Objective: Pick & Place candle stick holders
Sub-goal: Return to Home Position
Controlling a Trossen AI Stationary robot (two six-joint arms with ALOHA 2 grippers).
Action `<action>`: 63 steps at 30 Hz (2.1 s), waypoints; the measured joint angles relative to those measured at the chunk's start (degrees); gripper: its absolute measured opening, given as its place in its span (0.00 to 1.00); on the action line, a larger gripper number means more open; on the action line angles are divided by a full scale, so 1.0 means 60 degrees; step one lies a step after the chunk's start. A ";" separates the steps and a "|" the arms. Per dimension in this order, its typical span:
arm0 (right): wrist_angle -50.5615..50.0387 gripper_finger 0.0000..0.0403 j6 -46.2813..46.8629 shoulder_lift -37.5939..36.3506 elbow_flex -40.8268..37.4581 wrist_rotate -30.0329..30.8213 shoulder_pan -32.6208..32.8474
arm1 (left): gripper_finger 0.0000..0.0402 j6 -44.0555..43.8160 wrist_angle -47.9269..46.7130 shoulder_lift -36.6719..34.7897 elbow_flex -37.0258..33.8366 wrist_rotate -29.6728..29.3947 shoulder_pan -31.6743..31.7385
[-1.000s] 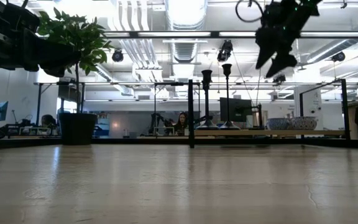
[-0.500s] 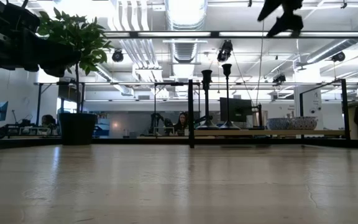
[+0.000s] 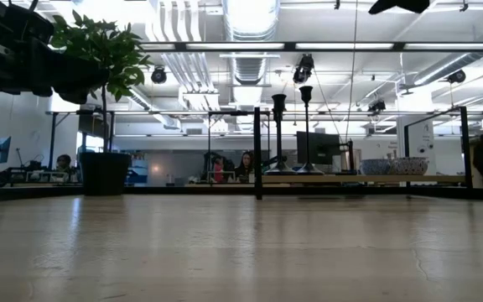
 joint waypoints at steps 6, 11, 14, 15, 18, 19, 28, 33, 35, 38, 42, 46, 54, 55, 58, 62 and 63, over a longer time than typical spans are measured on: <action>0.0043 0.44 0.0425 0.0066 -0.0484 0.1880 0.1542 | 0.38 0.0000 0.0000 0.0000 0.0000 0.0000 0.0001; 0.0580 0.29 0.0380 -0.0318 -0.1714 0.2940 0.2298 | 0.38 0.0000 0.0000 0.0000 0.0000 0.0000 0.0003; 0.1810 0.22 0.0027 -0.1002 -0.2986 0.2981 0.2359 | 0.38 0.0000 0.0000 -0.0003 0.0000 0.0000 0.0003; 0.2333 0.19 -0.0111 -0.1278 -0.3473 0.2973 0.2355 | 0.38 0.0000 0.0000 0.0000 0.0000 0.0000 0.0000; 0.3786 0.12 -0.0574 -0.2214 -0.4965 0.2671 0.2351 | 0.38 0.0000 0.0000 0.0000 0.0000 0.0000 0.0000; 0.4182 0.10 -0.0712 -0.2527 -0.5409 0.2431 0.2351 | 0.38 0.0003 0.0000 0.0000 0.0000 0.0000 0.0000; 0.6456 0.02 -0.2150 -0.5316 -0.9135 -0.0044 0.2353 | 0.38 0.0000 0.0000 0.0000 0.0000 0.0000 0.0001; 0.7427 0.02 -0.2780 -0.6915 -1.0973 -0.0879 0.2351 | 0.38 0.0000 0.0000 -0.0003 0.0000 0.0000 0.0000; 0.7847 0.02 -0.3092 -0.7465 -1.1627 -0.1113 0.2352 | 0.38 0.0004 0.0000 0.0000 0.0000 0.0000 0.0003; 0.9196 0.02 -0.3745 -0.8236 -1.2457 -0.1334 0.2353 | 0.38 0.0003 0.0000 -0.0002 0.0000 0.0000 0.0000; 1.0131 0.02 -0.4335 -0.8975 -1.3309 -0.1356 0.2351 | 0.38 0.0000 0.0000 0.0000 0.0000 0.0000 0.0002; 1.0818 0.02 -0.4498 -0.9137 -1.3763 -0.0769 0.2355 | 0.38 0.0004 0.0000 0.0011 0.0000 -0.0007 0.0000; 1.0846 0.02 -0.4371 -0.9481 -1.3770 -0.0549 0.2329 | 0.38 0.0000 0.0004 0.0077 0.0000 -0.0025 0.0000; 1.0850 0.02 -0.4370 -0.9626 -1.3770 -0.0549 0.2329 | 0.38 0.0004 0.0004 0.0077 0.0000 -0.0025 0.0000; 1.0936 0.02 -0.4361 -0.9757 -1.3767 -0.0549 0.2329 | 0.38 0.0000 0.0004 0.0077 0.0000 -0.0033 0.0000; 1.0872 0.02 -0.4396 -0.9757 -1.3770 -0.0548 0.2329 | 0.38 0.0000 0.0007 0.0095 0.0000 -0.0044 0.0003; 1.0876 0.02 -0.4393 -0.9757 -1.3770 -0.0546 0.2329 | 0.38 0.0000 0.0004 0.0099 0.0000 -0.0047 0.0003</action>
